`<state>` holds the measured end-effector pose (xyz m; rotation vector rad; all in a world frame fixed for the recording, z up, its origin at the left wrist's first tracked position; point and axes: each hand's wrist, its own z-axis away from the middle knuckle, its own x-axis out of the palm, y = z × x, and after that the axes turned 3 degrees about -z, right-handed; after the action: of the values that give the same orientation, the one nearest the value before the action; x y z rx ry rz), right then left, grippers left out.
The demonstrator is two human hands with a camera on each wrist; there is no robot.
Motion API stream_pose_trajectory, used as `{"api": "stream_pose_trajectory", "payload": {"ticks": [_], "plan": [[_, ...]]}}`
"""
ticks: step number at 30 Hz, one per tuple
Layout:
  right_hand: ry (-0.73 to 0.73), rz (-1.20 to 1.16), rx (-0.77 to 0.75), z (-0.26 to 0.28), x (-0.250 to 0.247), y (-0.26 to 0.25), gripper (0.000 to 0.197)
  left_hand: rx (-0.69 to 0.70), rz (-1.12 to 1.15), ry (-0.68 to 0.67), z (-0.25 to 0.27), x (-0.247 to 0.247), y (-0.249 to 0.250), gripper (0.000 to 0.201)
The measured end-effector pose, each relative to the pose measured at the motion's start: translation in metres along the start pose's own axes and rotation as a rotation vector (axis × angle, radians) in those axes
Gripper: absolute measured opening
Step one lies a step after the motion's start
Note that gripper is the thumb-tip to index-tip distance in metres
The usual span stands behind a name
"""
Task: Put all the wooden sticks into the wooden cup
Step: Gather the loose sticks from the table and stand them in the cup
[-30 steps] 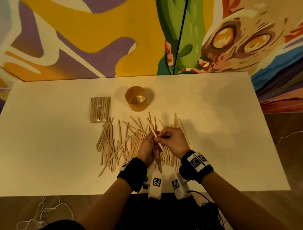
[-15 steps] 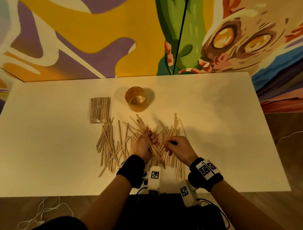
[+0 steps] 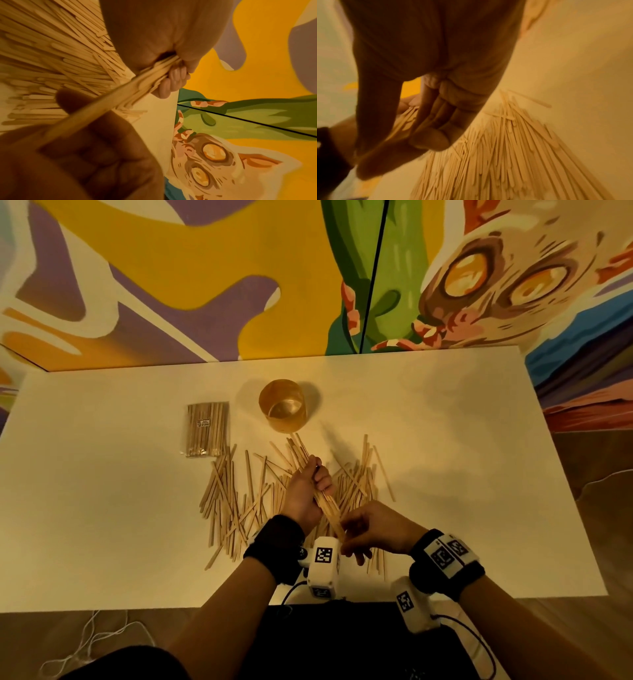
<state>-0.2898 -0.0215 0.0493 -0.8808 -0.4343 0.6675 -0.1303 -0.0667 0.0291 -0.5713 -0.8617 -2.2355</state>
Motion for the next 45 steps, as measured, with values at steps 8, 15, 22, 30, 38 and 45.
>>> {"api": "stream_pose_trajectory", "payload": {"ticks": [8,15,22,30,38,45], "plan": [[0.098,0.083,-0.02,-0.01,0.004,-0.009,0.028,-0.006,-0.098,-0.074,0.004,0.003,-0.007,0.03],[0.278,0.265,-0.079,-0.012,0.001,-0.012,0.031,-0.033,-0.167,-0.105,0.009,0.002,-0.01,0.03],[0.249,0.199,-0.053,-0.008,-0.046,-0.025,0.018,-0.089,-0.539,-0.185,0.025,-0.006,-0.012,0.028],[0.375,-0.03,-0.128,-0.039,-0.062,-0.046,0.036,-0.25,-0.778,-0.347,0.04,-0.011,-0.023,0.034],[0.178,0.092,-0.16,-0.046,-0.05,-0.043,0.037,-0.24,-0.696,-0.297,0.044,0.0,-0.016,0.03],[0.161,0.128,-0.167,-0.041,-0.047,-0.036,0.03,-0.233,-0.718,-0.262,0.045,0.0,-0.017,0.029]]}}
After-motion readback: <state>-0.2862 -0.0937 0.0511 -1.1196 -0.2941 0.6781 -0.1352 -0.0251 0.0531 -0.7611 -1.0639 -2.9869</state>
